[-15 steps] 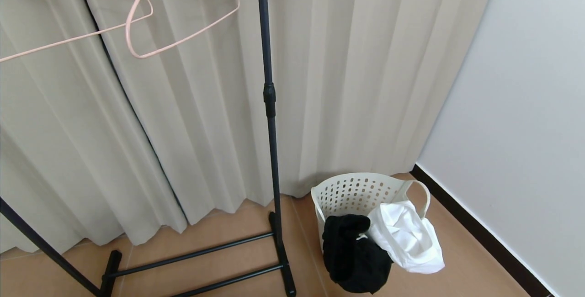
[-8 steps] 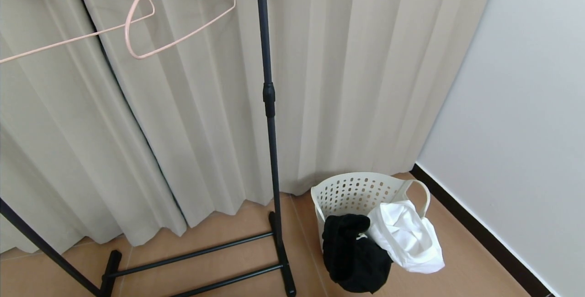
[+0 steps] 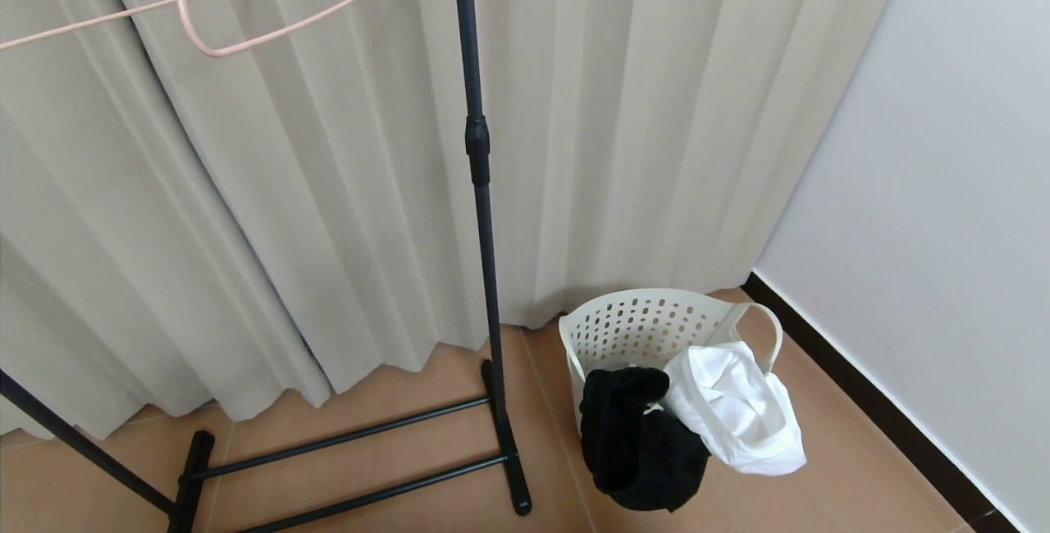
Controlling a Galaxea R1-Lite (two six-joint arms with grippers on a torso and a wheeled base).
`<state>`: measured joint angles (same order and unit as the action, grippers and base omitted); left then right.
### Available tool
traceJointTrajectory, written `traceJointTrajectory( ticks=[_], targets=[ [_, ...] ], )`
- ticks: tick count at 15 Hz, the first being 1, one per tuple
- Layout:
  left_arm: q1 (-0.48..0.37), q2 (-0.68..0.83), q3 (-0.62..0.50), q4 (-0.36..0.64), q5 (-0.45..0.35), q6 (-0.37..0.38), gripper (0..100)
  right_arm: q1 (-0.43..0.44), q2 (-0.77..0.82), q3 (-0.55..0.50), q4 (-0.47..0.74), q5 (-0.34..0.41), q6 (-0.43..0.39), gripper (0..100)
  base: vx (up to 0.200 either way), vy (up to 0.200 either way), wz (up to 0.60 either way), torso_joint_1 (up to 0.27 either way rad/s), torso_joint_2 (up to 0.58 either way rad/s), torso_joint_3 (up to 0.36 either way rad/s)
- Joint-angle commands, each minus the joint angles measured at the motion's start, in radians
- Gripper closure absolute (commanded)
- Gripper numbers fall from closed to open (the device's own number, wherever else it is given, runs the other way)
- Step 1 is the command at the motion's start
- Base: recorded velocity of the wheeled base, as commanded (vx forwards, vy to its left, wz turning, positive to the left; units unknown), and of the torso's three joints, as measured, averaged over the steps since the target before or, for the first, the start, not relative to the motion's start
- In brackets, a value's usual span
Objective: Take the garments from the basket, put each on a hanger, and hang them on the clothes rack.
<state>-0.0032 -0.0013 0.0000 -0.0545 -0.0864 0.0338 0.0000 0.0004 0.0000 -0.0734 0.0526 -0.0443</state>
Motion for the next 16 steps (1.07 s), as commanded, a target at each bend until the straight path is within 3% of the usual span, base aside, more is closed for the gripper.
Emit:
traceJointTrajectory(
  ticks=[1,16],
  targets=[
    [0.0,0.001,0.0,-0.001,0.0,-0.002,0,0.0,0.0,0.0,-0.002,0.001,0.0,0,0.0,0.0,0.0,-0.002,0.01,-0.188],
    [0.0,0.001,0.0,0.001,0.0,0.0,0,0.0,0.0,0.0,0.0,0.0,0.0,0,0.0,0.0,0.0,0.005,0.01,-0.199]
  ],
)
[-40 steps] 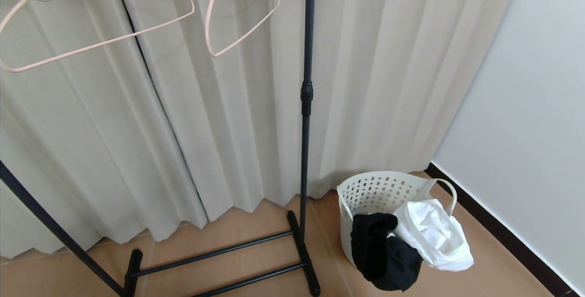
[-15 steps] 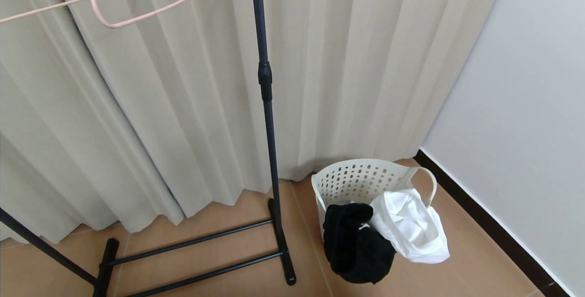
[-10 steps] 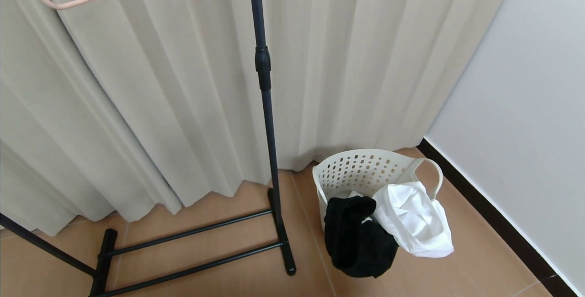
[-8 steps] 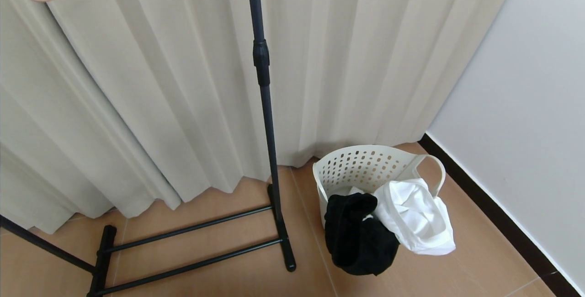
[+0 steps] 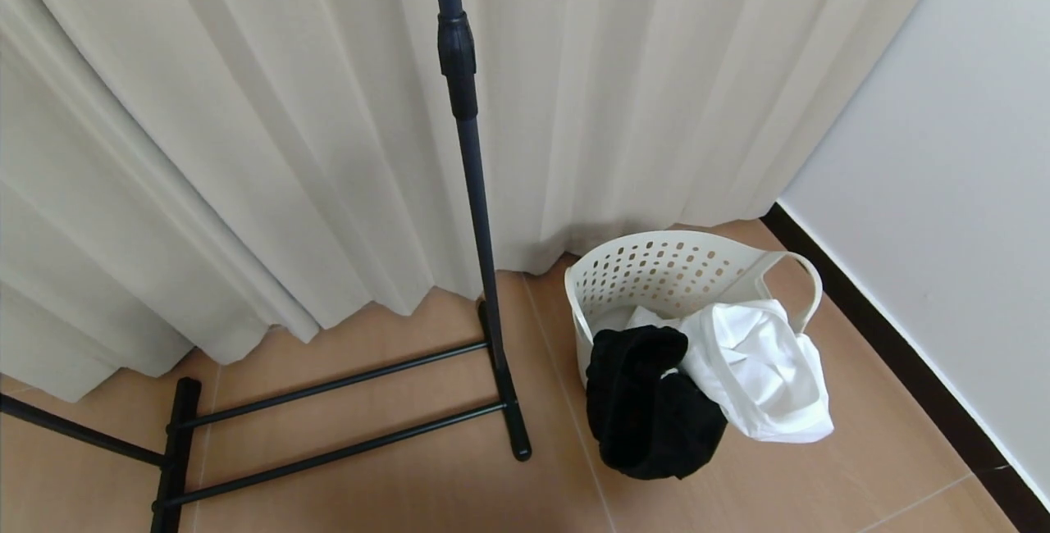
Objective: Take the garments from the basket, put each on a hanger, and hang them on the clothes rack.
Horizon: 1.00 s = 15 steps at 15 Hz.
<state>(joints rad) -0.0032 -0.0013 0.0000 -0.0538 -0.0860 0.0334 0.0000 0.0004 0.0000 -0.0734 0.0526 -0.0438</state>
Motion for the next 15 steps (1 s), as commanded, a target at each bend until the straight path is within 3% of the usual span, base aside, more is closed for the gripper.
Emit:
traceJointTrajectory(
  ticks=[1,15],
  targets=[
    [0.0,0.001,0.0,0.0,0.0,-0.001,0,0.0,0.0,0.0,0.0,0.001,-0.001,0,0.0,0.0,0.0,-0.002,0.01,-0.198],
    [0.0,0.001,0.0,0.0,-0.005,0.003,0,0.0,0.0,0.0,0.011,0.003,-0.013,0,0.0,0.0,0.0,0.0,0.0,-0.198]
  ],
)
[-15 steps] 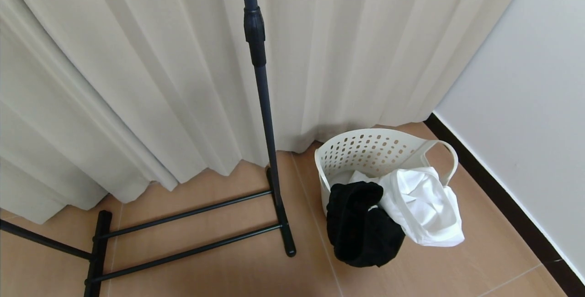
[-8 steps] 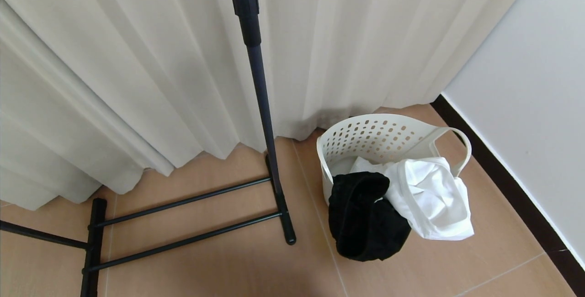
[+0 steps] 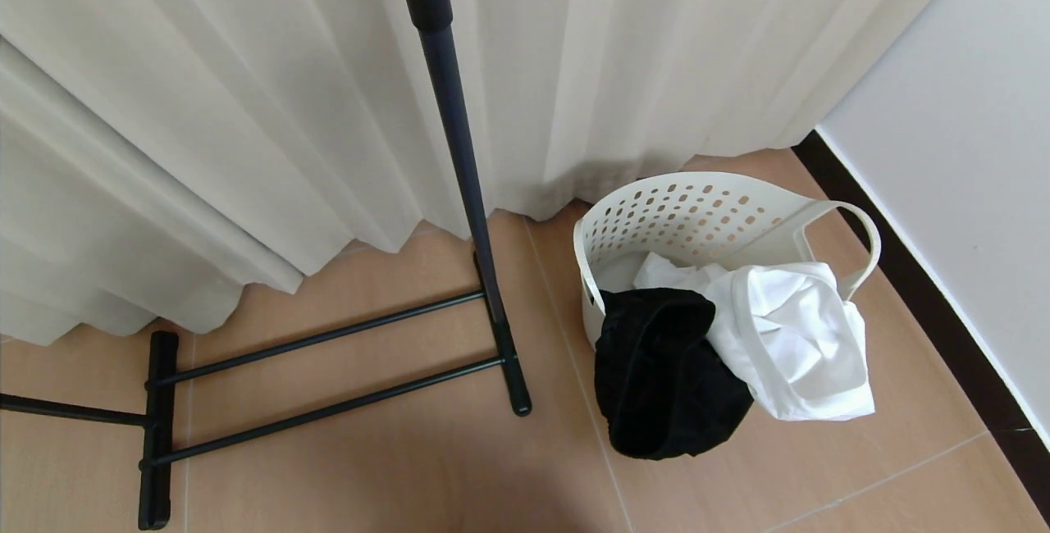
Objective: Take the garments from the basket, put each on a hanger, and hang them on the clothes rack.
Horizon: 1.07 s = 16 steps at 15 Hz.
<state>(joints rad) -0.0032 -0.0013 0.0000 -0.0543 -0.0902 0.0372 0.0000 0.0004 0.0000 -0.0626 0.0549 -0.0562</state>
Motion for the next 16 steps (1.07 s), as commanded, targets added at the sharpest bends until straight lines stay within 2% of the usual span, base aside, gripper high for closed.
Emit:
traceJointTrajectory(
  ticks=[1,4,5,6,9,10,11,13,15,16],
  targets=[
    [0.0,0.001,0.0,0.001,-0.002,0.004,0,0.0,0.004,0.0,0.001,0.0,-0.005,0,0.0,0.0,0.0,0.007,0.0,-0.198],
    [0.0,0.001,0.0,-0.001,0.006,-0.005,0,0.055,0.191,0.0,-0.002,0.026,-0.01,0,0.0,0.0,0.0,0.001,0.0,-0.139],
    [0.0,0.001,0.0,-0.001,0.004,-0.005,0,0.058,0.197,0.0,-0.003,0.026,-0.011,0,0.0,0.0,0.0,0.0,0.0,0.0],
    [0.0,0.001,0.0,-0.001,0.006,-0.005,0,0.106,0.336,-0.003,-0.011,0.031,-0.022,0,0.0,0.0,0.0,0.0,0.0,0.0],
    [0.0,0.001,0.0,-0.001,0.004,-0.005,0,0.219,0.612,-0.107,-0.043,0.029,-0.024,0,0.0,0.0,0.0,0.0,0.0,0.0],
    [0.0,0.001,0.0,-0.001,0.004,-0.005,0,0.229,0.655,-0.121,-0.054,0.029,-0.027,0,0.0,0.0,0.0,0.0,0.0,0.0],
    [0.0,0.001,0.0,-0.001,0.004,-0.005,0,0.255,0.794,-0.17,-0.088,0.029,-0.053,0,0.0,0.0,0.0,0.0,0.0,0.0],
    [0.0,0.001,0.0,-0.001,0.006,-0.005,0,0.265,0.929,-0.224,-0.125,0.031,-0.088,0,0.0,0.0,0.0,0.0,0.0,0.0],
    [0.0,0.001,0.0,-0.001,0.006,-0.005,0,0.27,1.124,-0.305,-0.177,0.028,-0.157,0,0.0,0.0,0.0,0.0,0.0,0.0],
    [0.0,0.001,0.0,-0.001,0.006,-0.005,0,0.27,1.162,-0.319,-0.186,0.028,-0.169,0,0.0,0.0,0.0,0.0,0.0,0.0]
  ],
)
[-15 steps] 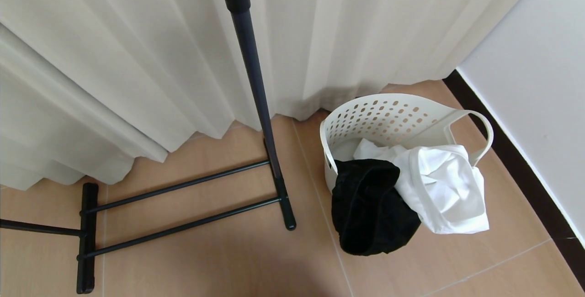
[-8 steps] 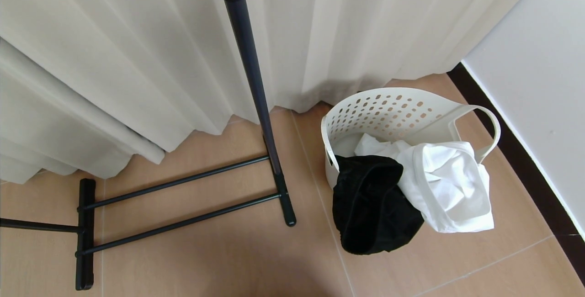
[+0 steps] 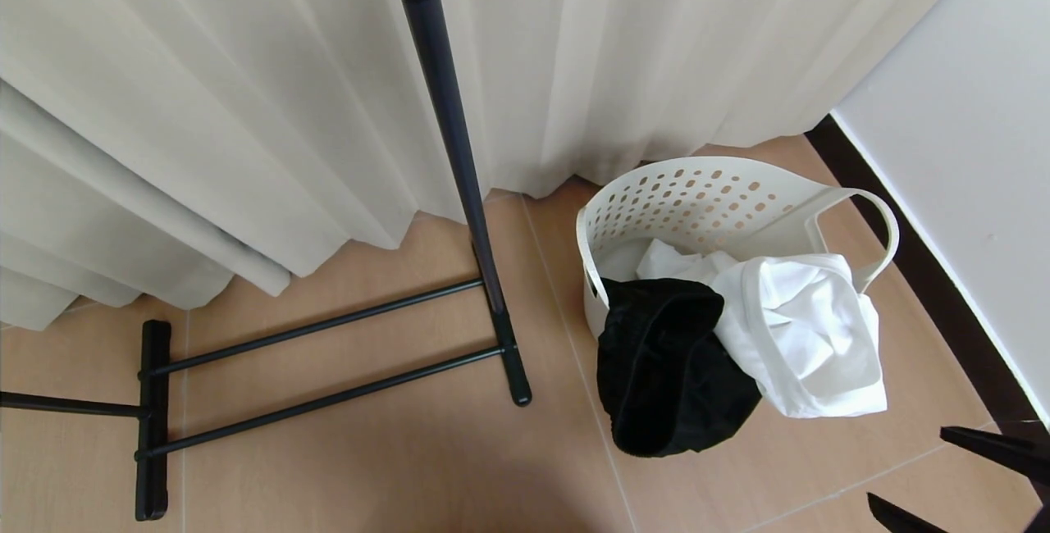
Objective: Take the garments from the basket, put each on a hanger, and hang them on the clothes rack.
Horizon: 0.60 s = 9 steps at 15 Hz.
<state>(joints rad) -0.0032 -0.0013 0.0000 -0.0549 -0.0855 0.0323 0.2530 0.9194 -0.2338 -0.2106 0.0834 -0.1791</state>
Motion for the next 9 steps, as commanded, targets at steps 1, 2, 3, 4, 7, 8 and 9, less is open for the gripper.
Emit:
traceJointTrajectory(
  ticks=[1,2,3,4,7,8,9],
  targets=[
    [0.0,0.001,0.0,0.0,0.001,0.0,0,0.014,0.357,-0.139,-0.088,-0.005,-0.091,0,0.0,0.0,0.0,0.0,0.0,0.0],
    [0.0,0.001,0.0,0.0,0.001,0.0,0,0.012,0.418,-0.179,-0.127,-0.008,-0.123,0,0.0,0.0,0.0,0.0,0.0,0.0],
    [0.0,0.001,0.0,0.0,0.0,0.0,0,0.009,0.444,-0.199,-0.142,-0.008,-0.14,0,0.0,0.0,0.0,0.0,0.0,0.0],
    [0.0,0.001,0.0,0.0,0.0,0.0,0,-0.001,0.52,-0.268,-0.15,-0.014,-0.201,0,0.0,0.0,0.0,0.0,0.0,0.0],
    [0.0,0.001,0.0,0.0,0.0,0.0,0,-0.027,0.635,-0.397,-0.15,-0.027,-0.365,0,0.0,0.0,0.0,0.0,0.0,0.0],
    [0.0,0.001,0.0,0.0,0.0,0.0,0,-0.034,0.653,-0.415,-0.151,-0.027,-0.395,0,0.0,0.0,0.0,0.0,0.0,0.0],
    [0.0,0.001,0.0,0.0,0.0,0.0,0,-0.044,0.701,-0.455,-0.151,-0.027,-0.465,0,0.0,0.0,0.0,0.0,0.0,0.0]
  ],
)
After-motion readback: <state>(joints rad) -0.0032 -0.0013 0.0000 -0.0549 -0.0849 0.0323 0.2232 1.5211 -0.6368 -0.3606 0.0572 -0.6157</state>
